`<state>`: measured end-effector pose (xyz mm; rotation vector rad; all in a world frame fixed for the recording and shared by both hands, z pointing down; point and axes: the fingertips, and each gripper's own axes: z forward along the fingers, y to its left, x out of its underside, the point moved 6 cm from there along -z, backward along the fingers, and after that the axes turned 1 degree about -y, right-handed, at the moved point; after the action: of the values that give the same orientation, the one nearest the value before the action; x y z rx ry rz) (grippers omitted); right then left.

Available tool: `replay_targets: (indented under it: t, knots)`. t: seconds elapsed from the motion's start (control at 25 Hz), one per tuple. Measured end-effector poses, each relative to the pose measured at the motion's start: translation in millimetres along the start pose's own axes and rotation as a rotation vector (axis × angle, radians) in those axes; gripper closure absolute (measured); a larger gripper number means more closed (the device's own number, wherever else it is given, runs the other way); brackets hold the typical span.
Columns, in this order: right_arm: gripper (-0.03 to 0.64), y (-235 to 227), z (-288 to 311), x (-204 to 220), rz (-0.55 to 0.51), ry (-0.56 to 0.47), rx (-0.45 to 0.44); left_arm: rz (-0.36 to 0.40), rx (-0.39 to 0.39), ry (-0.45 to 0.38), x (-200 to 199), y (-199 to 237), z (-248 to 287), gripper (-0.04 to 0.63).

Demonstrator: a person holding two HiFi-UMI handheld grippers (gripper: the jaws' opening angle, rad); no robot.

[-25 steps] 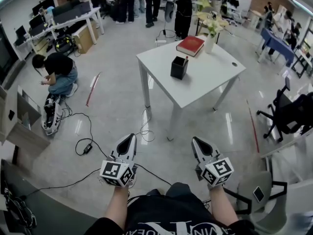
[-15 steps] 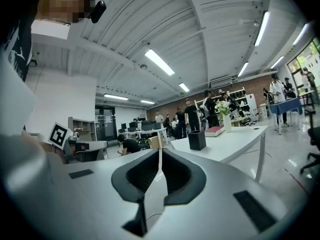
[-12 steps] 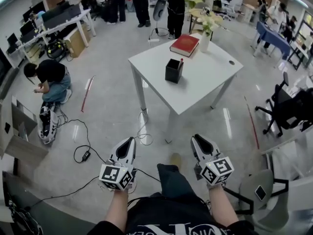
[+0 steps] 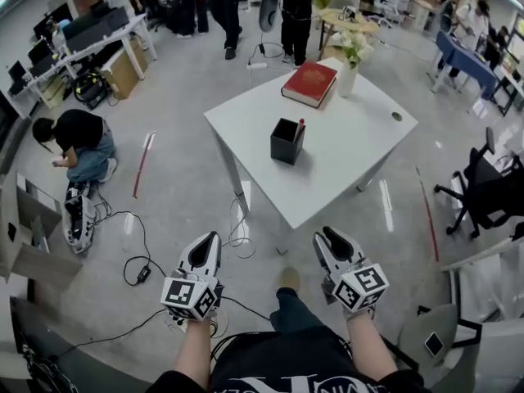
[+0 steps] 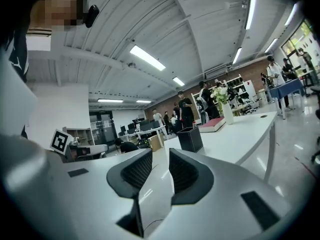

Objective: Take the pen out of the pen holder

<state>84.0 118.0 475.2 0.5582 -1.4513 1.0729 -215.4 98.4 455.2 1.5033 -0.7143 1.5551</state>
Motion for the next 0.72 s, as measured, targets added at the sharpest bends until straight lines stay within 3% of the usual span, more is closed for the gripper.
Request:
replay_targets:
  t: [0.72]
  knots:
    - [0.502,-116.6,102.5,-37.6,0.029,0.048,-0.068,0.006,-0.009,0.021,-19.3,7.4,159.7,0.594]
